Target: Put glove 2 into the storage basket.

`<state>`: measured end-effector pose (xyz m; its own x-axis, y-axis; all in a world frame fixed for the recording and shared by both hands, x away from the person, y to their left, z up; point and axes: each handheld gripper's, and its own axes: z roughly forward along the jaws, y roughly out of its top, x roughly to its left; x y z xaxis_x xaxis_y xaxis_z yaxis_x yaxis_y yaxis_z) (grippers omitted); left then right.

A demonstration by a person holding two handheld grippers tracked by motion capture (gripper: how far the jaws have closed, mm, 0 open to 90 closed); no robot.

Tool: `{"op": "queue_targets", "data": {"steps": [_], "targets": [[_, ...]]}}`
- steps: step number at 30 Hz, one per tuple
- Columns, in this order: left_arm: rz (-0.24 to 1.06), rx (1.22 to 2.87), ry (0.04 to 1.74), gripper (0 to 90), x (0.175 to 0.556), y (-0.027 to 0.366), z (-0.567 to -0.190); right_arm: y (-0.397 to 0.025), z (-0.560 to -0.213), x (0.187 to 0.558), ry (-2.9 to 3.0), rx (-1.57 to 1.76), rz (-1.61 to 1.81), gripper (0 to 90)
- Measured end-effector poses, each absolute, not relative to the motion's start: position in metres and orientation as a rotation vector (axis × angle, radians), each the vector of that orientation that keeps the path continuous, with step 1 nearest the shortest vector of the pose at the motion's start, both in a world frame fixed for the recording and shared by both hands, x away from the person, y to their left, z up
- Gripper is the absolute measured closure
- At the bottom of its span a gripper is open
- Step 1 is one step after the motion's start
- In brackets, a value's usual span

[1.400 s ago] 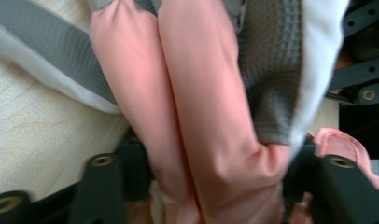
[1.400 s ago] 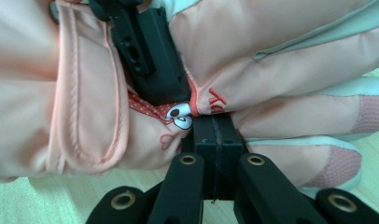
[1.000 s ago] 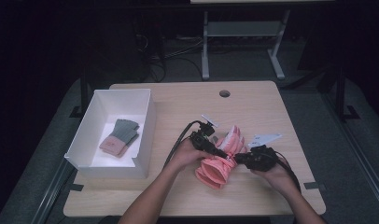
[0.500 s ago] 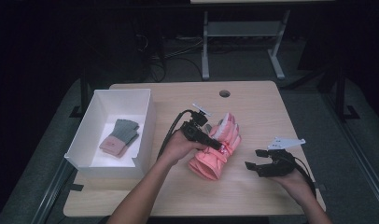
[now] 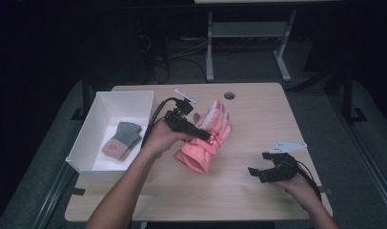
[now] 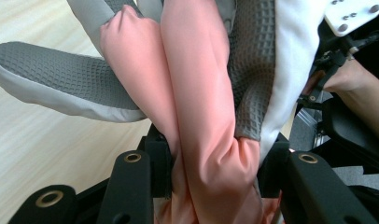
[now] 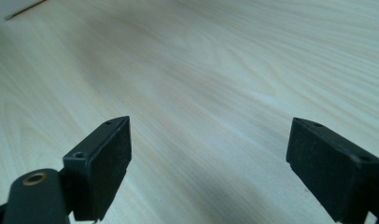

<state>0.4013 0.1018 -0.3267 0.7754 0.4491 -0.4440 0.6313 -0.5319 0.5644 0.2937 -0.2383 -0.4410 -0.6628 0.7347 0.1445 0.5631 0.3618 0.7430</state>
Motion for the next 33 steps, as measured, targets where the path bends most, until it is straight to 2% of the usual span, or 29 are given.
{"op": "queue_targets", "data": {"steps": [10, 22, 33], "targets": [[-0.230, 2.188, 0.856, 58.0, 0.401, 0.146, -0.294, -0.240, -0.442, 0.287, 2.362, 1.189, 1.152, 12.7], [-0.100, 2.126, 0.968, 57.9, 0.395, 0.221, -0.263, -0.246, -0.450, 0.281, 2.408, 1.150, 1.139, 12.8], [-0.015, 2.059, 1.107, 57.9, 0.397, 0.290, -0.261, -0.247, -0.452, 0.282, 2.413, 1.152, 1.139, 12.8]]}}
